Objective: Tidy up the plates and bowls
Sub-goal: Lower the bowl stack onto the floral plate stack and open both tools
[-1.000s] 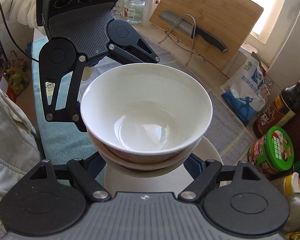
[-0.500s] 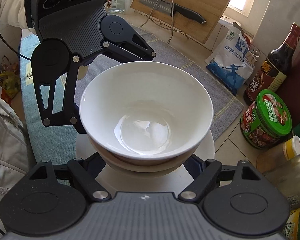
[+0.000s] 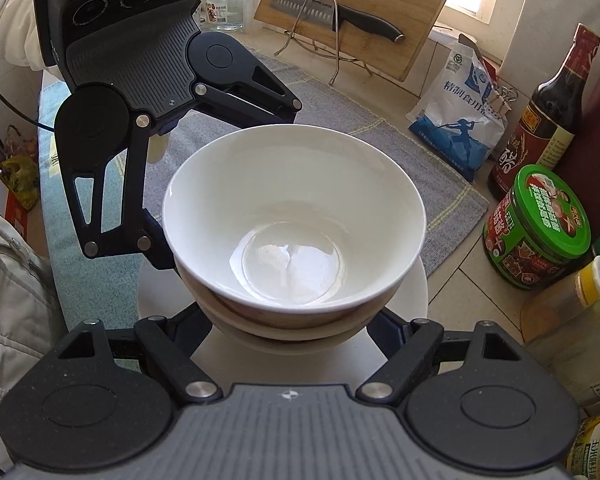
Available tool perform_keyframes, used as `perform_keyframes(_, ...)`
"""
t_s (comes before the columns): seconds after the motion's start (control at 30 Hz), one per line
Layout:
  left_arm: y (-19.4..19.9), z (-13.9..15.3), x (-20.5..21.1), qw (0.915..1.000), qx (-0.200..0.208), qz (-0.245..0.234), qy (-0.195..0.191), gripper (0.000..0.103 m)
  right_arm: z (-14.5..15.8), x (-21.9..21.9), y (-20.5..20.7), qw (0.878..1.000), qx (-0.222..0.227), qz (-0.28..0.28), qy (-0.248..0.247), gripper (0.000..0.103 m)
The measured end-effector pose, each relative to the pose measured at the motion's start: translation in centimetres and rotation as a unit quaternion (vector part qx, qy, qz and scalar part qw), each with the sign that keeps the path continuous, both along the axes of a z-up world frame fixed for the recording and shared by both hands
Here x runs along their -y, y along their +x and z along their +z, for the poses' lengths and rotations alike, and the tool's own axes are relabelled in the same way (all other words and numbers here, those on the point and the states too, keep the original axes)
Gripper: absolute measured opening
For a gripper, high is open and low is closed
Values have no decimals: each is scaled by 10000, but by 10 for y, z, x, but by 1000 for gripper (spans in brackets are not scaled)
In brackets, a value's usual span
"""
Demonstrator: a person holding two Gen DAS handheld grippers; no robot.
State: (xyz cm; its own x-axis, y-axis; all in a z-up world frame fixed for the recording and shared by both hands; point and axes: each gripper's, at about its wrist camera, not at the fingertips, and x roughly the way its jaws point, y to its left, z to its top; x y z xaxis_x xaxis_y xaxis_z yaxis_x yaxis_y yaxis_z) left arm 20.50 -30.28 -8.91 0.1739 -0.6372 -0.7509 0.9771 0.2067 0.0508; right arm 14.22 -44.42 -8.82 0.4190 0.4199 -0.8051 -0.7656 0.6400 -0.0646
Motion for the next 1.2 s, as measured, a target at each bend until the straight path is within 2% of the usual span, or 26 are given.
perform_keyframes(0.2,-2,0,-1,10000,52,58,-23,84,-1,0,-1,10000,28,-69,18,87)
perform_keyframes(0.3,-4,1,-4,9998,154,67,-57,93,-1,-1,-3,9998,122,-147,-19,90)
perform_keyframes(0.4,-4,1,-9,9998,70,145,-130,95,1,-2,-6,9995,152,-276,-72,97)
perform_keyframes(0.5,-10,2,-18,9992,242,211,-226,96,3,-5,-11,9988,175,-425,-186,100)
perform_keyframes(0.67,-22,14,-46,9948,454,443,-793,99,11,-19,-27,9943,253,-905,-499,102)
perform_keyframes(0.73,-29,23,-61,9901,608,586,-1118,101,17,-29,-37,9907,342,-1159,-631,102)
perform_keyframes(0.8,-39,34,-78,9820,824,745,-1530,102,23,-41,-46,9851,421,-1461,-808,103)
perform_keyframes(0.9,-52,47,-102,9652,1212,902,-2134,102,35,-61,-59,9728,567,-2033,-952,103)
perform_keyframes(0.97,-55,53,-111,9598,1174,1030,-2332,102,42,-72,-67,9627,583,-2497,-870,103)
perform_keyframes(1.0,-56,56,-116,9581,1086,1122,-2402,102,45,-78,-70,9536,593,-2835,-822,103)
perform_keyframes(1.07,-57,59,-123,9563,1005,1226,-2458,103,48,-86,-77,9312,634,-3509,-754,103)
perform_keyframes(1.17,-64,64,-136,9538,854,1202,-2616,102,48,-92,-87,8886,516,-4532,-486,103)
perform_keyframes(1.2,-68,64,-138,9545,838,1193,-2602,103,47,-93,-93,8697,469,-4904,-309,103)
